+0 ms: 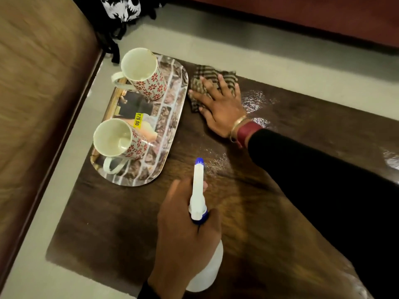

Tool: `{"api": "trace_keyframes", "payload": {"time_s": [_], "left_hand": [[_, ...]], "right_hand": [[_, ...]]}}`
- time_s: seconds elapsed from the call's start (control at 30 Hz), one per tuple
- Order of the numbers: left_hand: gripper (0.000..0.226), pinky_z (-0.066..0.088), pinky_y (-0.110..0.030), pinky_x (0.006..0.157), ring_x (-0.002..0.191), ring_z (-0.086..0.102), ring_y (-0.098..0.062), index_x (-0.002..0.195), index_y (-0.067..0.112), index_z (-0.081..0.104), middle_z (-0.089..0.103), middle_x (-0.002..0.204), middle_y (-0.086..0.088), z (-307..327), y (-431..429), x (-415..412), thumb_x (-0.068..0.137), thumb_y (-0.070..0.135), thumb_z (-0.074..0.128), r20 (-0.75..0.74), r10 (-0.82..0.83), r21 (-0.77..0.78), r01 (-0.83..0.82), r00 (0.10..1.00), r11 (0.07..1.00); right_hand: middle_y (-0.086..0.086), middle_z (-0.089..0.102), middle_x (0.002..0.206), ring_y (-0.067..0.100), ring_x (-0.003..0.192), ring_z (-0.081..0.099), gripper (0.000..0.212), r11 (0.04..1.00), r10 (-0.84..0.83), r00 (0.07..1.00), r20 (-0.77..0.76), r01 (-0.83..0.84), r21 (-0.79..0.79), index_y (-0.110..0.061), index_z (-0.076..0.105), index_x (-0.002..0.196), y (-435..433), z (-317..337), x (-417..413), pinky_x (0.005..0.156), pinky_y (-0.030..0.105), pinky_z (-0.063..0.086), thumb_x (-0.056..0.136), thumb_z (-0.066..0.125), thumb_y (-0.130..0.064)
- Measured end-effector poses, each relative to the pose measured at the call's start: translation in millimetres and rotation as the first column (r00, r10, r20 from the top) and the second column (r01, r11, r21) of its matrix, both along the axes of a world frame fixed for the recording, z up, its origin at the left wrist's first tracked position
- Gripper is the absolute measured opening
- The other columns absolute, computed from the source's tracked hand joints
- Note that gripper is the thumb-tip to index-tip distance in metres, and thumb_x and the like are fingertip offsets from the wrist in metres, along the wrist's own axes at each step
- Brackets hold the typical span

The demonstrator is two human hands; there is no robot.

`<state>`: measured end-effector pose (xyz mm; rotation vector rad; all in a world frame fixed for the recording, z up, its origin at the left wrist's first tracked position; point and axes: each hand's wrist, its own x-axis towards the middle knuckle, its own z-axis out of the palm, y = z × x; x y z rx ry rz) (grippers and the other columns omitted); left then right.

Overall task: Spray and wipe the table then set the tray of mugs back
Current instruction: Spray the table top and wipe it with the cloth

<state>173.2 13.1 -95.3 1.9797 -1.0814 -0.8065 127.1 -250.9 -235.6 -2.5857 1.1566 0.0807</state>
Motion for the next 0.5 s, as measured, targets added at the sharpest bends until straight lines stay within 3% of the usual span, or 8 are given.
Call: {"api": "trace_keyframes", "payload": {"time_s": [0.2, 0.33, 0.43, 0.5], "left_hand": [[0.033, 0.058, -0.044, 0.067, 0.075, 0.063, -0.021, 0.093, 0.025, 0.058, 0.059, 0.082, 0.003, -8, 15, 9, 0.066, 0.012, 0.071, -0.029, 0.021, -0.015, -0.021, 0.999, 1.0], [0.046, 0.055, -0.014, 0.073, 0.084, 0.063, -0.009, 0.093, 0.041, 0.049, 0.059, 0.085, 0.012, -13, 26, 14, 0.063, 0.016, 0.074, 0.017, 0.024, -0.017, -0.023, 1.0, 1.0], [0.036, 0.057, -0.03, 0.067, 0.075, 0.064, -0.019, 0.091, 0.029, 0.058, 0.06, 0.08, 0.006, -16, 33, 14, 0.064, 0.01, 0.072, -0.041, -0.015, -0.029, 0.013, 0.999, 0.999], [0.04, 0.056, -0.021, 0.068, 0.08, 0.064, -0.016, 0.09, 0.035, 0.051, 0.059, 0.081, 0.011, -18, 39, 14, 0.065, 0.013, 0.073, 0.014, -0.021, -0.033, 0.022, 1.0, 0.999]], "right_hand": [[-0.004, 0.018, 0.175, 0.042, 0.161, 0.004, 0.055, 0.98, 0.196, 0.979, 0.055, -0.197, 0.007, -0.049, 0.034, 0.157, 102, 3, -58, 0.12, 0.076, 0.011, 0.103, 0.038, -0.047], [-0.003, 0.019, 0.174, 0.042, 0.16, 0.009, 0.055, 0.895, 0.447, 0.892, 0.066, -0.446, -0.03, -0.05, 0.029, 0.156, 141, -1, -84, 0.12, 0.073, 0.015, 0.103, 0.044, -0.049], [-0.002, 0.022, 0.174, 0.043, 0.159, 0.013, 0.054, 0.94, 0.339, 0.939, 0.053, -0.336, -0.063, -0.053, 0.032, 0.157, 90, -1, -60, 0.12, 0.075, 0.014, 0.103, 0.036, -0.052], [-0.002, 0.016, 0.175, 0.044, 0.16, 0.008, 0.056, 0.99, 0.132, 0.991, 0.012, -0.131, -0.047, -0.054, 0.027, 0.158, 50, 2, -31, 0.12, 0.076, 0.01, 0.103, 0.03, -0.054]]}}
